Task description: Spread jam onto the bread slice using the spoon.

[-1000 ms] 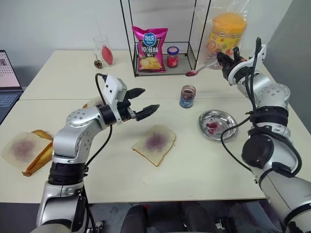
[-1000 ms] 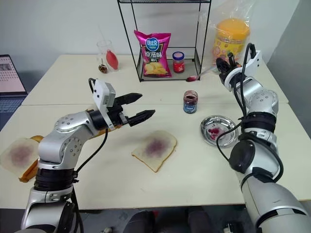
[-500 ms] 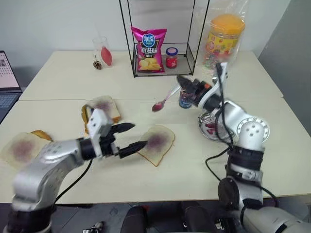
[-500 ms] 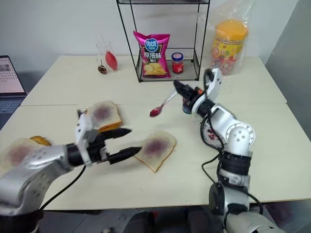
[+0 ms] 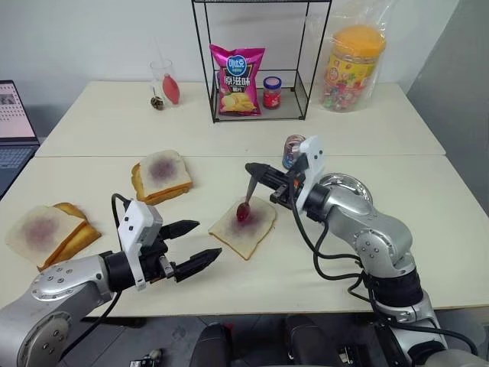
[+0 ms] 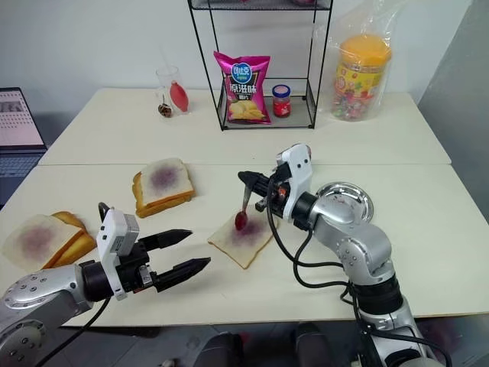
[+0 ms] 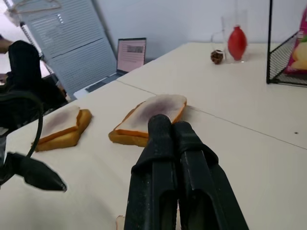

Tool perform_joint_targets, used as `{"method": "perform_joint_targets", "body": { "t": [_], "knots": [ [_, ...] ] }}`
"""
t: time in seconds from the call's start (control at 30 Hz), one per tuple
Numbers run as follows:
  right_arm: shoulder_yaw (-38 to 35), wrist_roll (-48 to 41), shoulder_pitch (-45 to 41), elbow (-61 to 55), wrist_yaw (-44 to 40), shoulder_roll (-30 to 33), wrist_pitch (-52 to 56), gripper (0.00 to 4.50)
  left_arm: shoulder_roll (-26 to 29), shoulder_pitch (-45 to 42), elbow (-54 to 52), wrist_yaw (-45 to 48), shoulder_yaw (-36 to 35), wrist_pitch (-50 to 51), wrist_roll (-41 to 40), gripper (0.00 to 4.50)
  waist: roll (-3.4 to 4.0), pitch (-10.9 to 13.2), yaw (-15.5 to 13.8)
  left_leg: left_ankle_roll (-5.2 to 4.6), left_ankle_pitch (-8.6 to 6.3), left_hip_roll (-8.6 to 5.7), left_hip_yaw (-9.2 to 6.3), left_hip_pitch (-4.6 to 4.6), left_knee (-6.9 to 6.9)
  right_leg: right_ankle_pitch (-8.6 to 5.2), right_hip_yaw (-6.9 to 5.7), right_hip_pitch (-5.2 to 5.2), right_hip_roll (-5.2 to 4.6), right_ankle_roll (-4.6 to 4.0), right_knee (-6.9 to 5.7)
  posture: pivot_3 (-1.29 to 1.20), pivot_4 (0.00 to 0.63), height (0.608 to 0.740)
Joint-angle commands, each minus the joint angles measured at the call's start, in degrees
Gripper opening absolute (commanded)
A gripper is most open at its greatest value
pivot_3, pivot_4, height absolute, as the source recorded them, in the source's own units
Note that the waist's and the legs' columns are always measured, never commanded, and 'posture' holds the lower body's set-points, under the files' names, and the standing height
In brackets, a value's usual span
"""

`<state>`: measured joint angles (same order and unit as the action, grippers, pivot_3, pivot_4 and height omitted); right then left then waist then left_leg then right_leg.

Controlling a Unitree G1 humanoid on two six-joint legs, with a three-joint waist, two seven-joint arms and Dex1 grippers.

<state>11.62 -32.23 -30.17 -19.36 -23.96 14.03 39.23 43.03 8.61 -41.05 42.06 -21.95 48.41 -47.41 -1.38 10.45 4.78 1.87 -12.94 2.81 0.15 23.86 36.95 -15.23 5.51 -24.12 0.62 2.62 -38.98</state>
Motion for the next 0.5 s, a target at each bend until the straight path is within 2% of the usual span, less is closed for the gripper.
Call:
{"method": "perform_joint_targets", "body": {
  "t": [0.03,0.23,0.5],
  "knots": [
    [1.8,4.5,-0.2,-0.7,-4.2,1.1,-6.9,0.05,2.0,0.0,-0.2,1.5,0.4,-2.1,0.7,4.5,0.0,0.0,0.0,0.0,0.0,0.0,0.0,0.01,0.0,-0.01,-0.01,0.0,0.0,0.0,0.01,0.0,0.15,0.74],
    [1.6,6.5,-0.1,0.4,-6.7,0.9,-9.6,0.05,2.5,-0.3,0.6,1.8,0.8,-3.0,0.7,4.5,-0.01,0.0,0.0,0.0,0.0,0.0,0.0,0.0,0.0,-0.02,0.0,0.0,-0.01,-0.03,0.0,0.0,0.15,0.74],
    [-1.1,5.1,-1.5,0.8,-7.6,0.6,-7.7,0.05,3.4,0.7,1.2,2.6,0.4,-3.7,0.7,4.5,-0.02,0.0,0.0,0.0,0.0,0.0,0.01,0.0,0.0,-0.02,0.0,0.0,-0.02,-0.04,0.0,0.0,0.15,0.74]
  ]
}}
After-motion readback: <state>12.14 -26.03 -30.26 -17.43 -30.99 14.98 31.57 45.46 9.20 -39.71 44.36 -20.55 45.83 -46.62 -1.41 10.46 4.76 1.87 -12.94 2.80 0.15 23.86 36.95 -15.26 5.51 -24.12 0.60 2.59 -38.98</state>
